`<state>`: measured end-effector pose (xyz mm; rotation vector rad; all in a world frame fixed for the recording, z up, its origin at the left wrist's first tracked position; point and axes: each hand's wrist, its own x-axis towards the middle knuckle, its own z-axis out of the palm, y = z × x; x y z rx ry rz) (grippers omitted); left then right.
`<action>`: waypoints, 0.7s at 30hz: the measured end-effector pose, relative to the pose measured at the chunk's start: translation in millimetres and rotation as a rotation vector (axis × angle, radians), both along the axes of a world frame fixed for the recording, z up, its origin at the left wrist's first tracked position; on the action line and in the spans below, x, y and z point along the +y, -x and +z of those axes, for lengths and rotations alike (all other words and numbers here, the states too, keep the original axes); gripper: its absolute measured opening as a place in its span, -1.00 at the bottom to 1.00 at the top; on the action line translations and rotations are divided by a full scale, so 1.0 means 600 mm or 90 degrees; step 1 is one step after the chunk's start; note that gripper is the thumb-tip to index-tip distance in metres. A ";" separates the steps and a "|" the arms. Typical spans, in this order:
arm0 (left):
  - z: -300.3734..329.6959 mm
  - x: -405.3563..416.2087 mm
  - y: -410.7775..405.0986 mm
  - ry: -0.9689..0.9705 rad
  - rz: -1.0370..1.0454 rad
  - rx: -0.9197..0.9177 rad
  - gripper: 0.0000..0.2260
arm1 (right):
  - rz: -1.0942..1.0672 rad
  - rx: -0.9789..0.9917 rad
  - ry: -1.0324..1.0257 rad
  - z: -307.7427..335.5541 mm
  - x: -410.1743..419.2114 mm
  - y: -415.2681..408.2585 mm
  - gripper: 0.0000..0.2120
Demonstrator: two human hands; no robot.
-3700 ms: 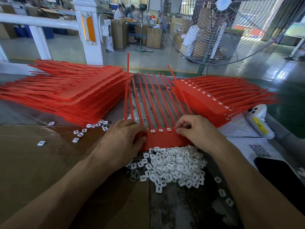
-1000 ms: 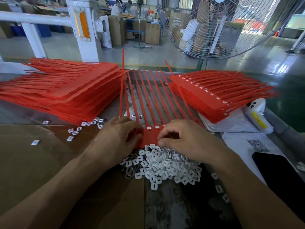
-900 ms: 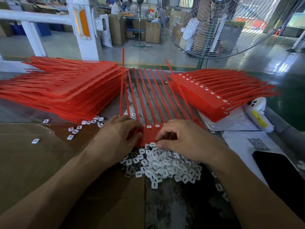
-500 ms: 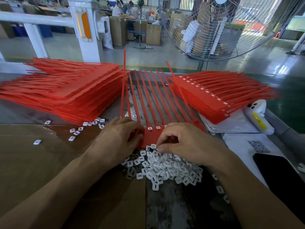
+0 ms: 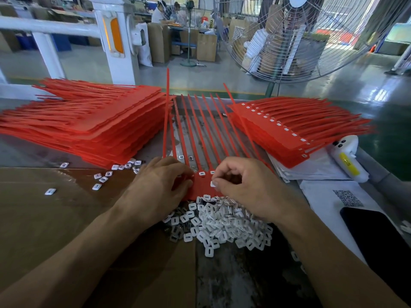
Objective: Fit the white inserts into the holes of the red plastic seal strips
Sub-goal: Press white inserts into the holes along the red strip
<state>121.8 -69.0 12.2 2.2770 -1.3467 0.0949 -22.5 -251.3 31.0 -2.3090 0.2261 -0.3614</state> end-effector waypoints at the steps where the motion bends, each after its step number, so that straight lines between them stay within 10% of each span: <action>1: 0.001 -0.001 0.001 0.009 0.003 -0.006 -0.74 | -0.002 -0.015 -0.008 0.000 0.001 -0.001 -0.88; 21: 0.019 -0.010 0.034 0.175 -0.069 0.167 -0.88 | -0.006 -0.074 -0.101 -0.007 0.017 -0.014 -0.82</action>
